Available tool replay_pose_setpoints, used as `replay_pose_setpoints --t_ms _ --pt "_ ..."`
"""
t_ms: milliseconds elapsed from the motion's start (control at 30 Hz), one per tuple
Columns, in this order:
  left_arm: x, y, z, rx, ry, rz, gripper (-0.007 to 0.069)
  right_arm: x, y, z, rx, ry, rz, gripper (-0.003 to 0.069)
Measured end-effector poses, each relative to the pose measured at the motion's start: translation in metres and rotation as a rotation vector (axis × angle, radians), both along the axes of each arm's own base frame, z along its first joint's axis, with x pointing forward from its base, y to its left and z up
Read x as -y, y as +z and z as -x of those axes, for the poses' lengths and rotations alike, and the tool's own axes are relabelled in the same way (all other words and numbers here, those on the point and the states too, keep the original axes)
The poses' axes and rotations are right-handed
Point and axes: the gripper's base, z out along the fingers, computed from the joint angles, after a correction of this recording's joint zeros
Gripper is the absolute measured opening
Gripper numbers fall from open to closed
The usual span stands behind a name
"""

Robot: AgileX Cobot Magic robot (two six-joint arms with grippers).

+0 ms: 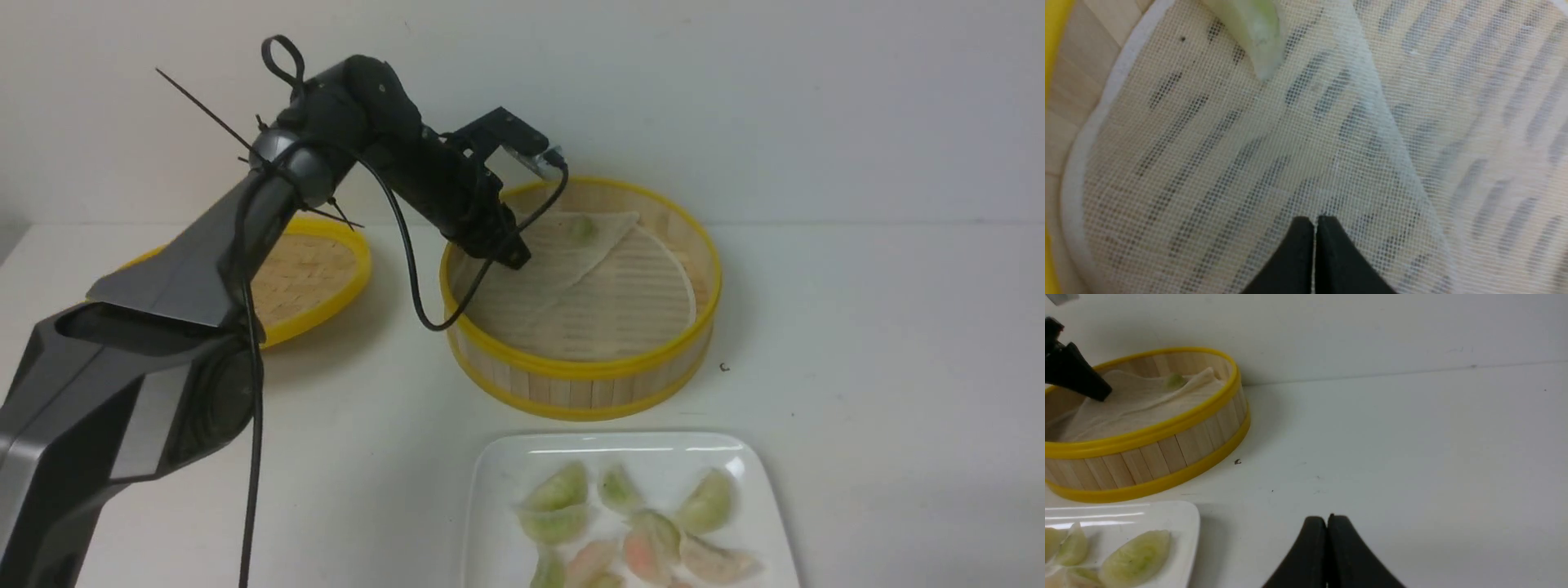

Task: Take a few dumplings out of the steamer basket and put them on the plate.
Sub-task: Use the left arm to grab a dumpling from the steamer

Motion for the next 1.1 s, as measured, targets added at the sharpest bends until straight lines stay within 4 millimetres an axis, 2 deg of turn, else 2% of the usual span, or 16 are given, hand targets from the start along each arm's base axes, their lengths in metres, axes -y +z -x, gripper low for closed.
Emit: replay_pose_setpoints --t_ms 167,367,500,533,567,633,667,700,833,1100 --pt "0.006 0.003 0.0 0.016 -0.008 0.054 -0.0006 0.0 0.0 0.0 0.0 0.0 0.0 -0.0015" --pt "0.015 0.007 -0.012 0.166 0.023 0.145 0.0006 0.0 0.0 0.0 0.0 0.0 0.0 -0.0015" --pt "0.019 0.003 -0.015 0.202 0.027 0.167 0.0063 0.0 0.0 0.0 0.0 0.0 0.0 -0.0015" --pt "0.024 -0.003 -0.016 0.213 0.025 0.168 0.0109 0.0 0.0 0.0 0.0 0.0 0.0 -0.0015" --pt "0.024 -0.003 -0.017 0.216 0.028 0.168 0.0115 0.0 0.0 0.0 0.0 0.0 0.0 -0.0015" --pt "0.031 -0.012 -0.018 0.231 0.041 0.182 0.0202 0.0 0.0 0.0 0.0 0.0 0.0 -0.0015" --pt "0.032 -0.012 -0.019 0.237 0.044 0.184 0.0216 0.0 0.0 0.0 0.0 0.0 0.0 -0.0015" --pt "0.035 -0.016 -0.021 0.255 0.06 0.185 0.027 0.0 0.0 0.0 0.0 0.0 0.0 -0.0015" --pt "0.036 -0.024 -0.026 0.303 0.102 0.192 0.0358 0.0 0.0 0.0 0.0 0.0 0.0 -0.0015" --pt "0.039 -0.033 -0.027 0.334 0.059 0.207 0.0386 0.0 0.0 0.0 0.0 0.0 0.0 -0.0015"
